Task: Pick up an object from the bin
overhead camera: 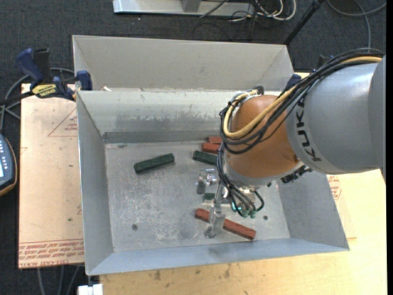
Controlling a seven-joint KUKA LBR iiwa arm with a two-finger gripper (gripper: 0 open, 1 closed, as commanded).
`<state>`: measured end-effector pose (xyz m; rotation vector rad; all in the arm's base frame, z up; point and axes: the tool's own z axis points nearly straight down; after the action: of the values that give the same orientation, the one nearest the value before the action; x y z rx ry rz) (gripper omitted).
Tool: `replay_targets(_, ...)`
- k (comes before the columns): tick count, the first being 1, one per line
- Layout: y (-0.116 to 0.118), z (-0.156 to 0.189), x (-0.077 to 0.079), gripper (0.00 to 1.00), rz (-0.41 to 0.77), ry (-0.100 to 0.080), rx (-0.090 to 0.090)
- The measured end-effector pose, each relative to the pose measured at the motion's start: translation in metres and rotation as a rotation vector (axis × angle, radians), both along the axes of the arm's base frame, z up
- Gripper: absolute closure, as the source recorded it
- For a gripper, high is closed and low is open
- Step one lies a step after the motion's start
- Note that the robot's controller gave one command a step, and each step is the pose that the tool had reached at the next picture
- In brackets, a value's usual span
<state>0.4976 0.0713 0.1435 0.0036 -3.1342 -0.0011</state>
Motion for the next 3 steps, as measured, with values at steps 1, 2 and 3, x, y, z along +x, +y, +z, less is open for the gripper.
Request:
replay_targets(1, -0.051, -0.074, -0.008, 0.0, -0.08, -0.02, 0.002)
replay_targets(2, -0.033, -0.042, -0.018, 0.0, -0.065, -0.01, 0.001)
replay_targets(3, -0.043, -0.044, -0.018, 0.0, -0.005, -0.009, 0.0)
